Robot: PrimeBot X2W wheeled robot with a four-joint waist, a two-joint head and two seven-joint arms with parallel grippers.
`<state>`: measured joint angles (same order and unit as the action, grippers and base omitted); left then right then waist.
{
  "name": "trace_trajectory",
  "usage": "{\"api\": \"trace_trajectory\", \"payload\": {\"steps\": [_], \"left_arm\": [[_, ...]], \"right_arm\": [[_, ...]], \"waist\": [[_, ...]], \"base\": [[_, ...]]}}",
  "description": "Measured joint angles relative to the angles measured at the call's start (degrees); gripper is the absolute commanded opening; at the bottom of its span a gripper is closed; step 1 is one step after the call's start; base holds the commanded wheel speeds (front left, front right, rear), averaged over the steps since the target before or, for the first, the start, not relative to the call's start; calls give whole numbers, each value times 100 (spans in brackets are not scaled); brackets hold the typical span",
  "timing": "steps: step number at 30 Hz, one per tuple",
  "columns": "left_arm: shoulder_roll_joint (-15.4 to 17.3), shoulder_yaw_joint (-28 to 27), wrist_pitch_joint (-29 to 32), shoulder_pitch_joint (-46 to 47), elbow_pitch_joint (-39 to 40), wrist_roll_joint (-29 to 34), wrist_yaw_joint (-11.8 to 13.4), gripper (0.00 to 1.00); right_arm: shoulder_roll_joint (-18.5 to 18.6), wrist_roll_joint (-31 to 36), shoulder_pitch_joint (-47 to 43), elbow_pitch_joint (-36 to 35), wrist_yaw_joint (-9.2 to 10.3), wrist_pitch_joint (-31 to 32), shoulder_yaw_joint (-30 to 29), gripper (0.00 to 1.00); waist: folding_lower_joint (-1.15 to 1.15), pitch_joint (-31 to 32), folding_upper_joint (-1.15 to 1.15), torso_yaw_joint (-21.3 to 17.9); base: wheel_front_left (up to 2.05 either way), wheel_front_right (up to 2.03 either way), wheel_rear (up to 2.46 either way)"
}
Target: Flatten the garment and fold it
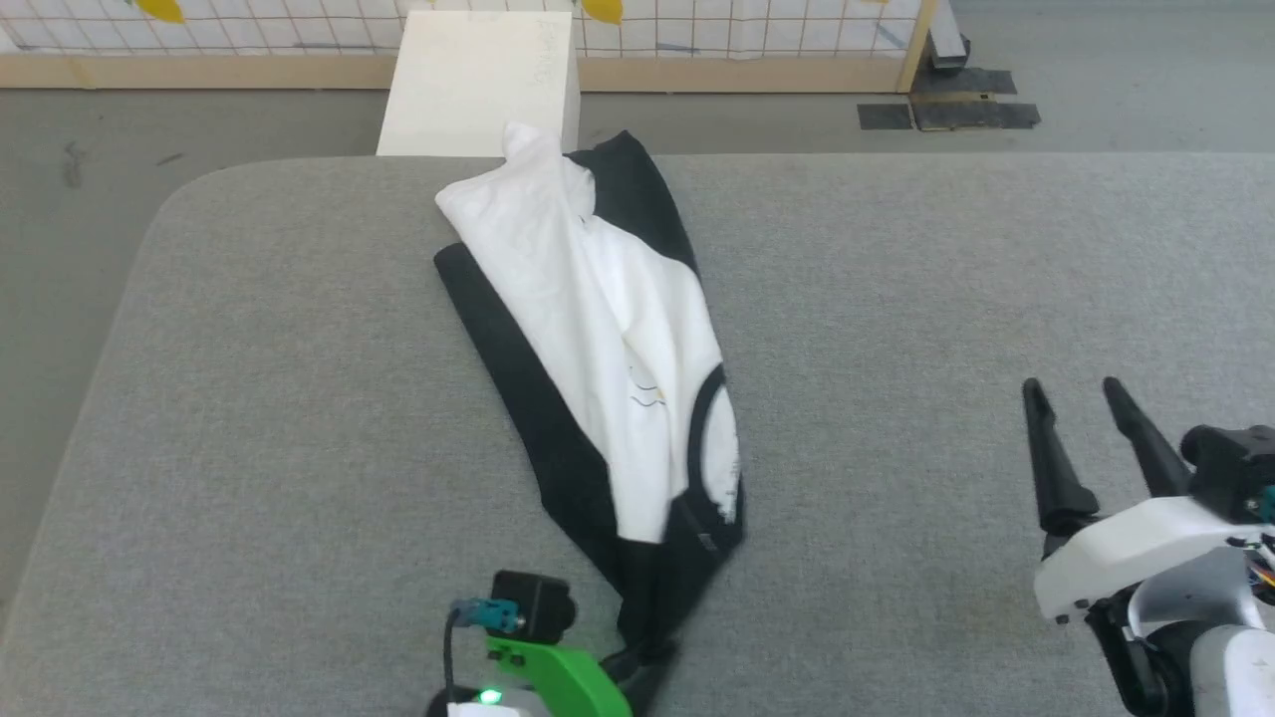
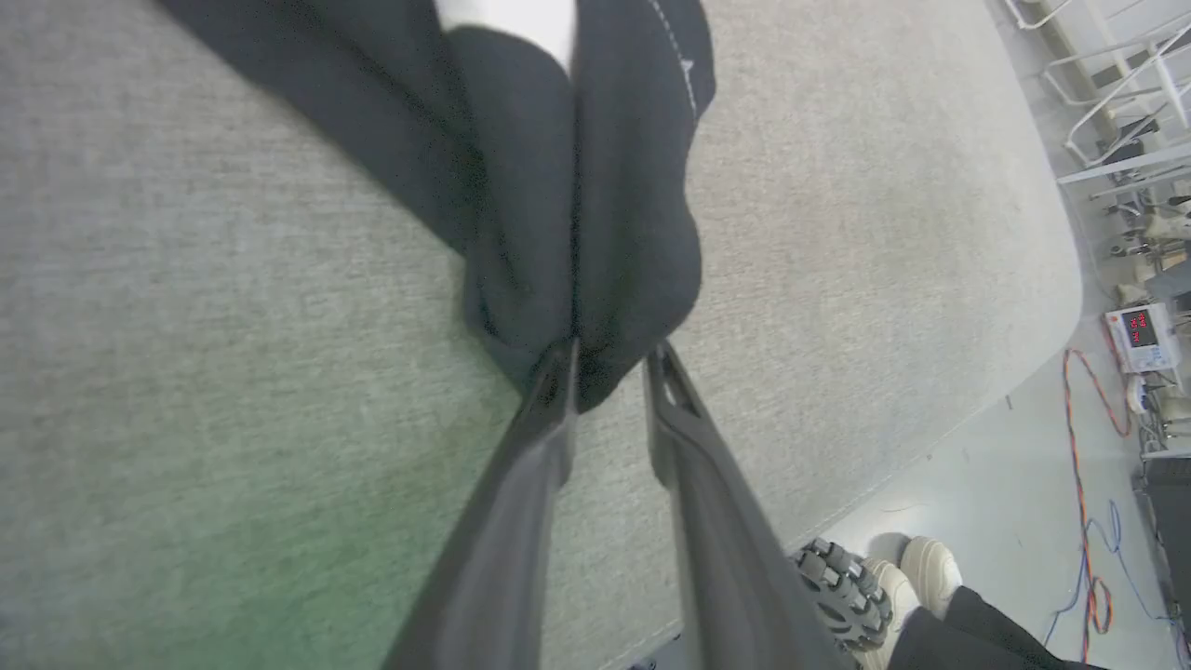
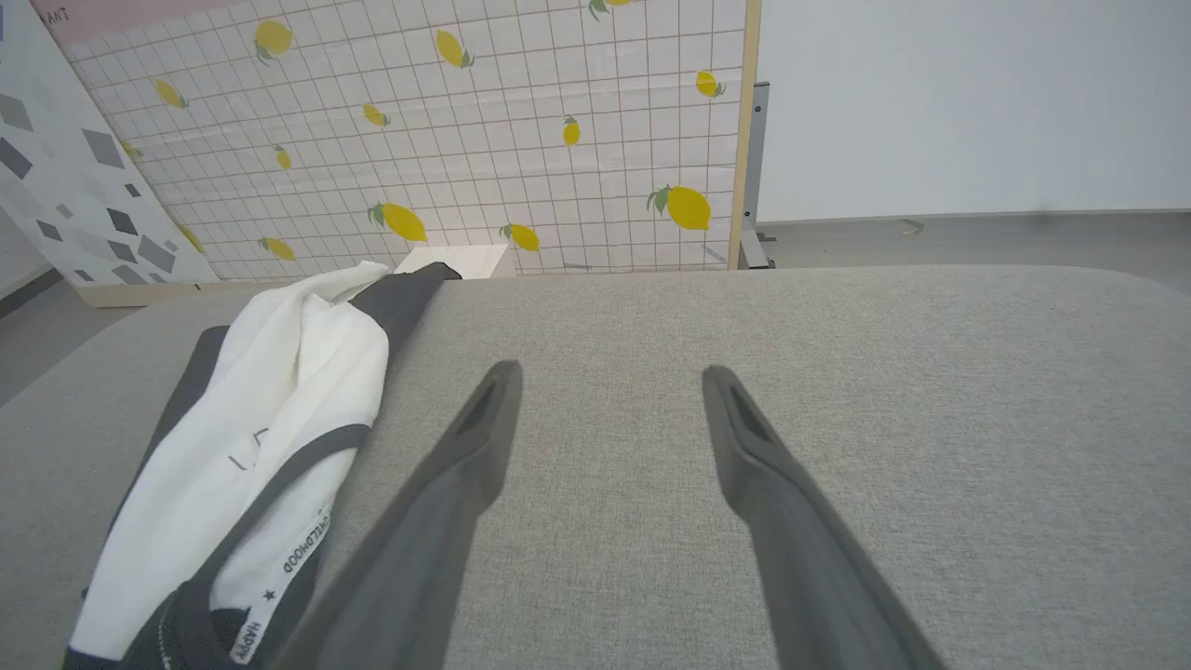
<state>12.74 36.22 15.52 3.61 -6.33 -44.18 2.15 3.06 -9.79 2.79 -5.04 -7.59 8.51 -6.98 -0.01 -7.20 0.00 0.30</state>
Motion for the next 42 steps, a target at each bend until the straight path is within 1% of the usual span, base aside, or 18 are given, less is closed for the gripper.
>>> {"api": "trace_trajectory", "payload": {"steps": [3, 7, 10, 12, 14, 17, 20, 21, 22, 24, 25, 27, 29, 33, 38, 42], "left_arm": [[-231, -91, -270, 3, 94, -163, -144, 100], [-328, -557, -1202, 42, 491, -116, -169, 100], [-307, -920, -1992, 127, 582, 157, -78, 100], [-331, -1261, -2636, 187, 547, 346, 55, 100], [-308, -1466, -2902, 295, 416, 644, 167, 100], [-400, -1845, -3007, 493, 249, 1079, 269, 100], [-690, -2427, -3011, 634, 394, 1599, 301, 100], [-778, -2580, -3026, 654, 464, 1786, 289, 100], [-897, -2743, -3026, 683, 543, 2040, 221, 100], [-944, -2837, -3026, 710, 579, 2204, 136, 100], [-955, -2855, -3026, 726, 609, 2224, 103, 100], [-955, -2777, -3026, 762, 698, 2145, 113, 100], [-960, -2676, -3026, 808, 797, 2060, 171, 100], [-968, -2443, -3026, 890, 953, 1935, 308, 100], [-971, -2210, -3026, 951, 1072, 1745, 398, 100], [-972, -2104, -3026, 960, 1129, 1691, 455, 100]], "right_arm": [[-3, 47, 1, 52, 1, -1, 97, 100], [-3, 90, 13, 104, 1, -53, 240, 100], [-2, 116, 161, 197, 1, -114, 374, 100], [-3, 135, 420, 330, 0, -158, 503, 100], [-4, 116, 741, 514, 0, -207, 609, 100], [-10, 134, 1331, 909, 1, -222, 732, 100], [-14, 127, 2048, 1569, 0, -96, 800, 100], [-16, 129, 2277, 1808, 1, -26, 787, 100], [-16, 178, 2681, 2235, 0, 124, 745, 100], [-16, 299, 3128, 2699, 0, 320, 698, 100], [-16, 356, 3344, 2925, 1, 423, 670, 100], [-16, 630, 3699, 3299, 0, 613, 599, 100], [-18, 826, 4015, 3630, 0, 798, 492, 100], [2, 1322, 4606, 4219, 1, 1254, 98, 100], [80, 1906, 5135, 4697, 1, 1963, -334, 100], [80, 2210, 5388, 4955, 1, 2633, -592, 100]], "waist": [[0, 22, 0, 52], [0, 55, 0, 171], [0, 48, 0, 306], [0, 23, 0, 416], [0, -17, 0, 521], [0, -117, 0, 686], [0, -287, 0, 844], [0, -352, 0, 898], [0, -468, 0, 1002], [0, -610, 0, 1125], [0, -685, 0, 1189], [0, -820, 0, 1305], [0, -957, 0, 1429], [1, -1255, 0, 1703], [1, -1613, 0, 2048], [2, -1838, 0, 2302]], "base": [[0, 0, 0], [0, 0, 0], [0, 0, 0], [0, 0, 0], [0, 0, 0], [0, 0, 0], [0, 0, 0], [0, 0, 0], [0, 0, 0], [0, 0, 0], [0, 0, 0], [0, 0, 0], [0, 0, 0], [0, 0, 0], [0, 0, 0], [0, 0, 0]]}}
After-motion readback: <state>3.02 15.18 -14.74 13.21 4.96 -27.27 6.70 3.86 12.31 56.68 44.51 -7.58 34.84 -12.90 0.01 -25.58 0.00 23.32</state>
